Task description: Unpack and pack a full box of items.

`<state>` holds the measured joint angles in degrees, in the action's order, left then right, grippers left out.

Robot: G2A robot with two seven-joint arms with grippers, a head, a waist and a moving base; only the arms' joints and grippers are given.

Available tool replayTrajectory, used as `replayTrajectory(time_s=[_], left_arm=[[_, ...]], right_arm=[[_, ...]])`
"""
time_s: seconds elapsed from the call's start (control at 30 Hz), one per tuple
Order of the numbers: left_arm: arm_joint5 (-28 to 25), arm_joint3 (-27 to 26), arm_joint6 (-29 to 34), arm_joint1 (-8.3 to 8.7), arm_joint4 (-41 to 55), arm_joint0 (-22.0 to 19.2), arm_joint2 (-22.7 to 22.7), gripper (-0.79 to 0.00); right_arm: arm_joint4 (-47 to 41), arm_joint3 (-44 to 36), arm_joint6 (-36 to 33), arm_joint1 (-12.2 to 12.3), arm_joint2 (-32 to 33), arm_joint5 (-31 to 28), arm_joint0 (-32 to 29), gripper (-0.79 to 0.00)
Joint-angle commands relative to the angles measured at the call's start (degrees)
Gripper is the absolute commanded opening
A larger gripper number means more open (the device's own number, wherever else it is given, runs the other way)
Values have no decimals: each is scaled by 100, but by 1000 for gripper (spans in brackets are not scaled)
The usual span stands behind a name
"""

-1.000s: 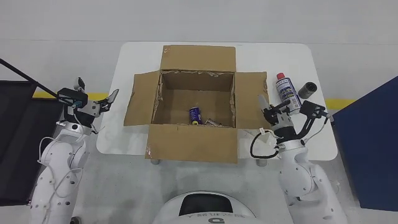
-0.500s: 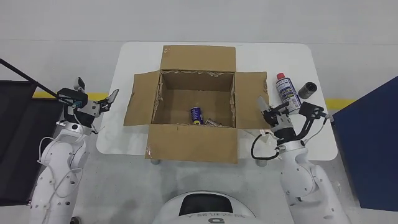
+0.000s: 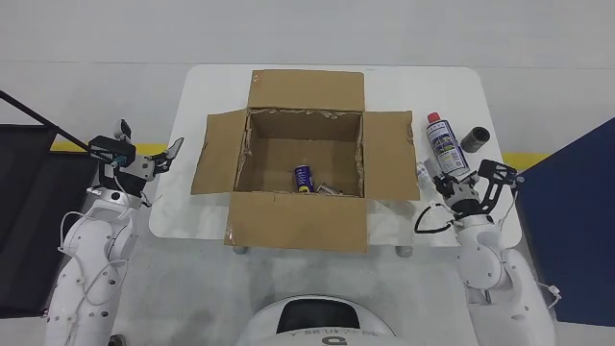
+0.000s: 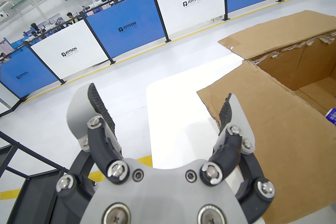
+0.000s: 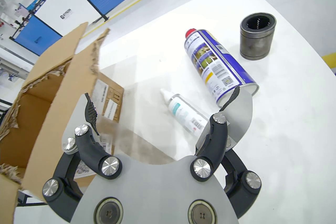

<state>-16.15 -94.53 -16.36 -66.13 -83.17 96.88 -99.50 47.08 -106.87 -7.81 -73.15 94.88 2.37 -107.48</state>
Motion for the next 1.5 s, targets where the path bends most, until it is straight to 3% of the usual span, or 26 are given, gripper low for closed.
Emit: replayTrajectory(time_s=[0.0,0.13,0.5,0.8,1.47], left_arm=[[0,0,0,0,0,0,0,0],[0,0,0,0,0,0,0,0],[0,0,0,0,0,0,0,0],[0,0,0,0,0,0,0,0],[0,0,0,0,0,0,0,0]], right_arm=[[62,257,-143,2,-57,66,216,0],[239,565,-324,2,-185,189,488,0],[463,741,-239,11,-81,317,426,0],[827,1119,-581,20,-280,331,735,0],[1320,1111,-470,25,-547,34,460,0]])
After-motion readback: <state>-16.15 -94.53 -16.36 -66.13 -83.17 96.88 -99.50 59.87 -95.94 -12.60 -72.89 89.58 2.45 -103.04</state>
